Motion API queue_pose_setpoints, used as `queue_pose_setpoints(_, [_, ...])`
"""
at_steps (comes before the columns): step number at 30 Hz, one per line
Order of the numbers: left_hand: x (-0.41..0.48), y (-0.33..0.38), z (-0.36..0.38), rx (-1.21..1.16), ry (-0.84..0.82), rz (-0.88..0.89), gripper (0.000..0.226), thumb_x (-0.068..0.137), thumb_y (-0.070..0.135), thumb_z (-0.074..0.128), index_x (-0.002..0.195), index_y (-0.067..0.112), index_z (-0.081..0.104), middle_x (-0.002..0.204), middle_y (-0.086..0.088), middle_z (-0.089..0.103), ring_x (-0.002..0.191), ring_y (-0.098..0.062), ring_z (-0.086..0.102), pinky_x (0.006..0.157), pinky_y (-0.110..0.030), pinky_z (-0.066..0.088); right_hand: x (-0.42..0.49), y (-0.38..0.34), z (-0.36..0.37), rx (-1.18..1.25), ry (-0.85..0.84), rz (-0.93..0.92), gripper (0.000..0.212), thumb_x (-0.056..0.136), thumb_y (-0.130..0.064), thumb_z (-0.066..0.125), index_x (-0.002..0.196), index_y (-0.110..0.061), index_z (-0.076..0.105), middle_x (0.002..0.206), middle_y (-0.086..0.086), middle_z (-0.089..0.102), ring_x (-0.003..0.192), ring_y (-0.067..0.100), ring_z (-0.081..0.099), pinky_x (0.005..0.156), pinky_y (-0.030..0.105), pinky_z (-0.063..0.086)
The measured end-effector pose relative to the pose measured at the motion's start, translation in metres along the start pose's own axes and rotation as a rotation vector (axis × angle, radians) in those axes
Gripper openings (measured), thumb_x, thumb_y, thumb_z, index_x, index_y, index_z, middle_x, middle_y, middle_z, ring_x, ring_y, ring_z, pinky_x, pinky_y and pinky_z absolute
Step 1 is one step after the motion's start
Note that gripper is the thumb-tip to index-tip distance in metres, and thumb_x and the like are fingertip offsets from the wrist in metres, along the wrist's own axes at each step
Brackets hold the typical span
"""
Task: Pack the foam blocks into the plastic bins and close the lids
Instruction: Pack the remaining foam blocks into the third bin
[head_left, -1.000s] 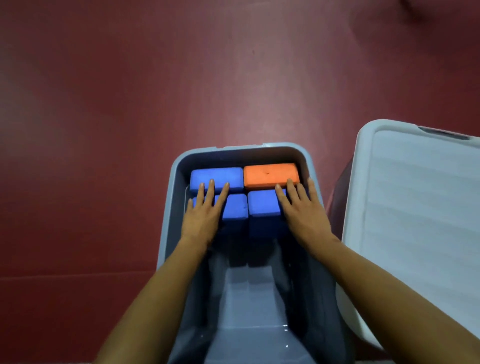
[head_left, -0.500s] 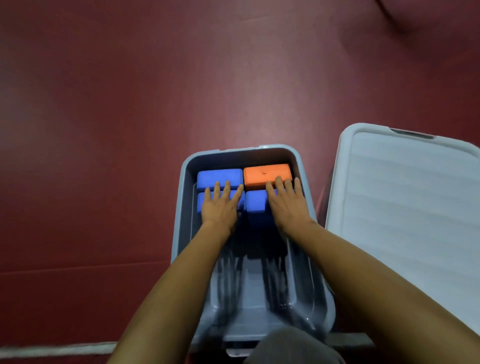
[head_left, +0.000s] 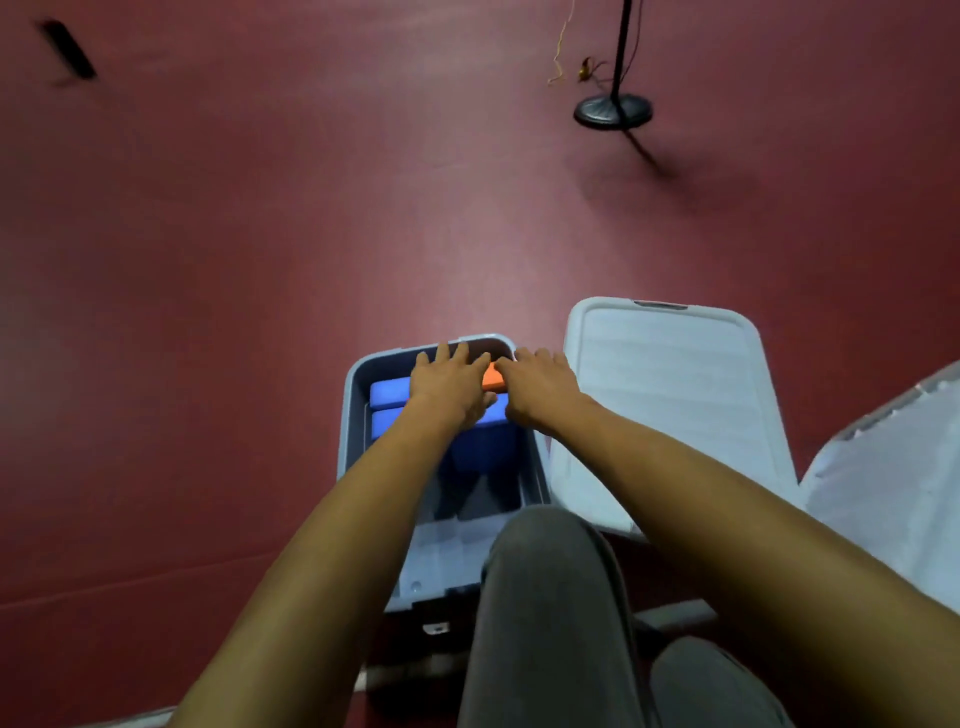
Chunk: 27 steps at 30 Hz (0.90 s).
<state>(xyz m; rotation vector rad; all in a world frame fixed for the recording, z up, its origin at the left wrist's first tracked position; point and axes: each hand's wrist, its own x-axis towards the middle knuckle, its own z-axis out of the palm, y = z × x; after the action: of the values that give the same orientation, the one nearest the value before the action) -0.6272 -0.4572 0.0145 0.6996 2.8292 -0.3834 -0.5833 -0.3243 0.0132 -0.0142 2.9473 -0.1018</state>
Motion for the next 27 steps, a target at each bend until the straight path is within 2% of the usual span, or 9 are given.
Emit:
queue_pose_setpoints(3, [-0.023, 0.029, -0.036, 0.026, 0.088, 0.069, 0.057, 0.098, 0.058, 0.042, 0.148, 0.033, 0.035, 0.149, -0.003, 0.042, 0.137, -0.028, 0.037, 0.105, -0.047, 0.037, -0.042, 0.022, -0.026, -0.033, 0.070, 0.006, 0.048, 0.090, -0.026, 0.060, 0.137, -0.025, 0.048, 0.129, 0.006, 0.053, 0.122, 0.031, 0.049, 0.107, 0.046, 0.032])
queue_pose_setpoints(6, [-0.040, 0.065, -0.070, 0.078, 0.079, 0.123, 0.062, 0.097, 0.061, 0.041, 0.150, 0.030, 0.034, 0.145, -0.005, 0.046, 0.135, -0.029, 0.040, 0.102, -0.047, 0.038, -0.078, 0.056, -0.052, -0.013, 0.120, 0.106, 0.050, 0.089, -0.032, 0.062, 0.136, -0.023, 0.050, 0.133, 0.007, 0.053, 0.126, 0.033, 0.048, 0.107, 0.048, 0.033])
queue_pose_setpoints(10, [-0.054, 0.126, -0.111, 0.084, 0.102, 0.186, 0.064, 0.094, 0.070, 0.033, 0.143, 0.030, 0.043, 0.134, -0.005, 0.057, 0.120, -0.030, 0.054, 0.092, -0.044, 0.043, -0.134, 0.118, -0.076, 0.040, 0.155, 0.280, 0.054, 0.084, -0.026, 0.066, 0.137, -0.024, 0.053, 0.135, 0.006, 0.057, 0.125, 0.031, 0.052, 0.104, 0.046, 0.036])
queue_pose_setpoints(13, [-0.062, 0.187, -0.137, 0.099, 0.140, 0.292, 0.068, 0.091, 0.075, 0.031, 0.142, 0.032, 0.044, 0.136, -0.003, 0.058, 0.121, -0.029, 0.055, 0.091, -0.043, 0.042, -0.186, 0.171, -0.087, 0.028, 0.172, 0.433, 0.053, 0.083, -0.026, 0.071, 0.134, -0.024, 0.056, 0.130, 0.007, 0.059, 0.121, 0.031, 0.053, 0.102, 0.045, 0.037])
queue_pose_setpoints(18, [-0.084, 0.302, -0.173, 0.091, 0.215, 0.552, 0.072, 0.092, 0.074, 0.033, 0.152, 0.033, 0.033, 0.149, -0.005, 0.049, 0.134, -0.032, 0.046, 0.104, -0.049, 0.040, -0.278, 0.241, -0.093, 0.050, 0.196, 0.650, 0.059, 0.087, -0.035, 0.072, 0.138, -0.019, 0.049, 0.136, 0.012, 0.053, 0.128, 0.036, 0.048, 0.108, 0.049, 0.033])
queue_pose_setpoints(21, [-0.103, 0.369, -0.188, 0.060, 0.226, 0.677, 0.073, 0.091, 0.075, 0.036, 0.152, 0.034, 0.031, 0.151, -0.004, 0.047, 0.135, -0.032, 0.045, 0.105, -0.052, 0.040, -0.330, 0.273, -0.088, 0.049, 0.215, 0.755, 0.060, 0.086, -0.042, 0.071, 0.138, -0.019, 0.049, 0.135, 0.011, 0.054, 0.126, 0.036, 0.050, 0.105, 0.049, 0.036])
queue_pose_setpoints(27, [-0.139, 0.494, -0.195, 0.093, 0.232, 0.893, 0.070, 0.088, 0.071, 0.045, 0.148, 0.036, 0.036, 0.144, -0.005, 0.053, 0.132, -0.033, 0.047, 0.101, -0.051, 0.041, -0.452, 0.332, -0.053, 0.138, 0.181, 1.038, 0.067, 0.083, -0.031, 0.071, 0.144, -0.021, 0.045, 0.142, 0.009, 0.050, 0.132, 0.034, 0.046, 0.110, 0.051, 0.032])
